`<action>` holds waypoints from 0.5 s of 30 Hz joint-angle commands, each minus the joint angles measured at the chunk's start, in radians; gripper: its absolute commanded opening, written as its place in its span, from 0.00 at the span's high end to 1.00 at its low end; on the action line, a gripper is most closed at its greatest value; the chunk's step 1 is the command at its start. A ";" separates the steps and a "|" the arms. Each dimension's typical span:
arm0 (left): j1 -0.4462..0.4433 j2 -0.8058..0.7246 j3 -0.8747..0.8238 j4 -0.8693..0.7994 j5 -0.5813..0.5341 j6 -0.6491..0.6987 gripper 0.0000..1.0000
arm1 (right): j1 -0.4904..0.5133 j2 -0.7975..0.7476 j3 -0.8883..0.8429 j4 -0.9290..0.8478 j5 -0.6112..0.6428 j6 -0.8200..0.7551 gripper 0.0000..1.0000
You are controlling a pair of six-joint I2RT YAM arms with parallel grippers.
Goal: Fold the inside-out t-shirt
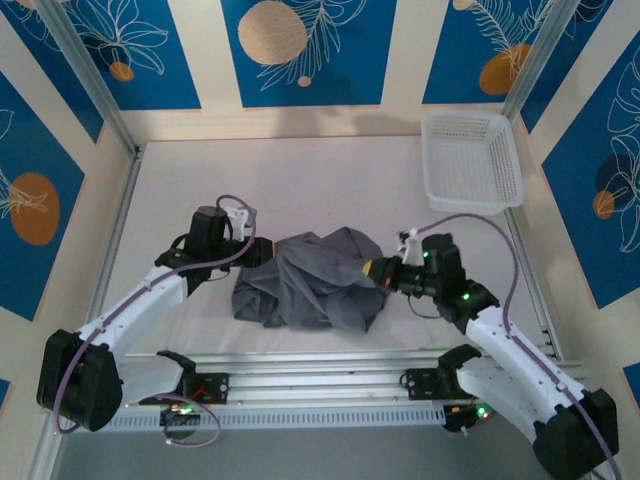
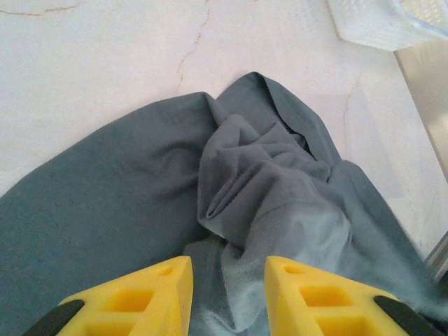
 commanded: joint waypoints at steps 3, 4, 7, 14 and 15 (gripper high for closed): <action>0.011 -0.005 -0.018 0.028 -0.015 -0.007 0.67 | 0.181 0.043 -0.012 0.000 0.124 0.012 0.85; 0.010 -0.004 -0.015 0.027 -0.018 -0.005 0.67 | 0.178 0.028 0.000 -0.040 0.155 0.008 0.78; 0.010 -0.002 -0.008 0.015 -0.018 0.003 0.67 | 0.177 -0.044 0.037 -0.179 0.298 -0.025 0.69; 0.011 -0.003 -0.011 0.009 -0.024 0.012 0.66 | 0.175 -0.037 0.110 -0.361 0.480 -0.098 0.68; 0.010 -0.004 -0.012 0.007 -0.026 0.013 0.66 | 0.185 -0.011 0.125 -0.368 0.475 -0.119 0.68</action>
